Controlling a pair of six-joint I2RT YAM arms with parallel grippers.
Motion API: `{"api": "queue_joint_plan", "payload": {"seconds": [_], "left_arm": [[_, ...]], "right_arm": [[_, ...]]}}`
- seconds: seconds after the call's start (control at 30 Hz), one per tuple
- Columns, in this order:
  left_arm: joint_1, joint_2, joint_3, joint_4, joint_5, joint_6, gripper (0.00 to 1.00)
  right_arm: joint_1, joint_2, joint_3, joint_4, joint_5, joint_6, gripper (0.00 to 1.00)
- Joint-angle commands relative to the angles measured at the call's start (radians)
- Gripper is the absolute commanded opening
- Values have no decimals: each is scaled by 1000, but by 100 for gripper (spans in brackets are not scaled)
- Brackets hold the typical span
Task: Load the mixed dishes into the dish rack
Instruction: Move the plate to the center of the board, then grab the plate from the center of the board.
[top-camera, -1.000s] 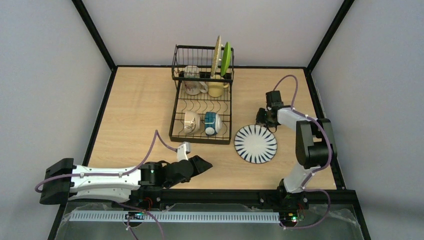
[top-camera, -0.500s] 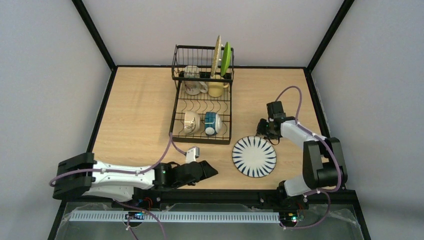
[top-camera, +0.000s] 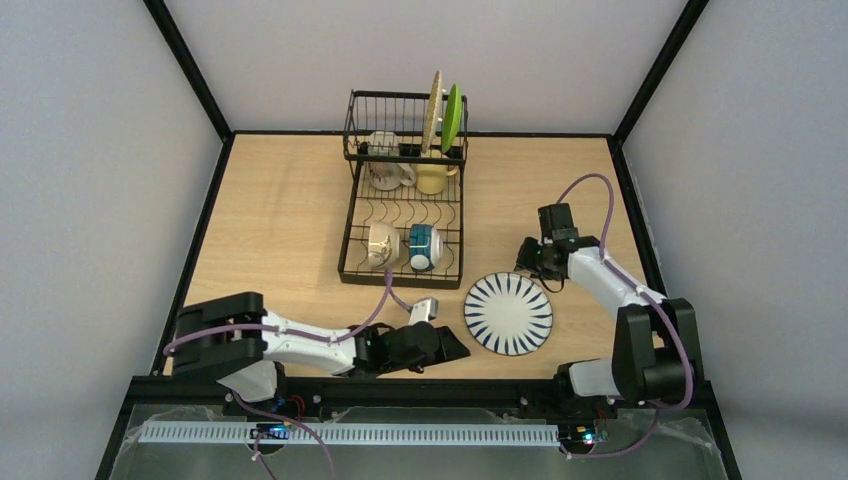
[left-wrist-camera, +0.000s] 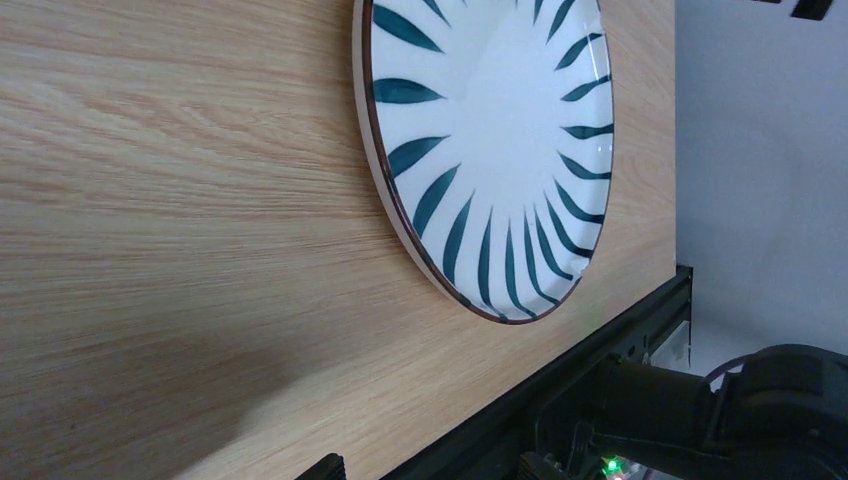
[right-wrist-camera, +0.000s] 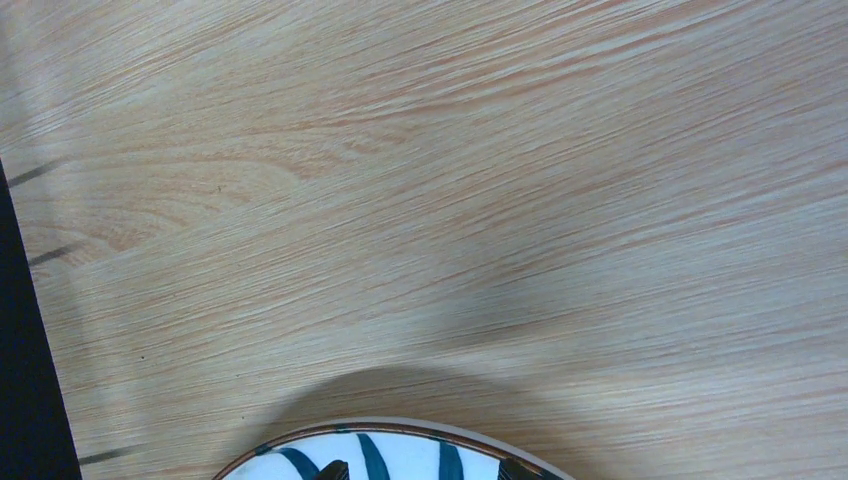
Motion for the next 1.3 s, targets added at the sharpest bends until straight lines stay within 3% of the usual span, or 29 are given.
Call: {"api": "queue_joint_plan", "payload": {"seconds": [0.0,0.53,1.27], "left_arm": [[12,64,21,117,9,12,99],[65,220,55,224,-14,8,99],[113,321,123,192,-44,-14,99]], "right_arm": [[6,-41,11,-57,37,21,84],[6,-56,12,-106,131,31,84],[-21,-29,33,-141,229,58,83]]}}
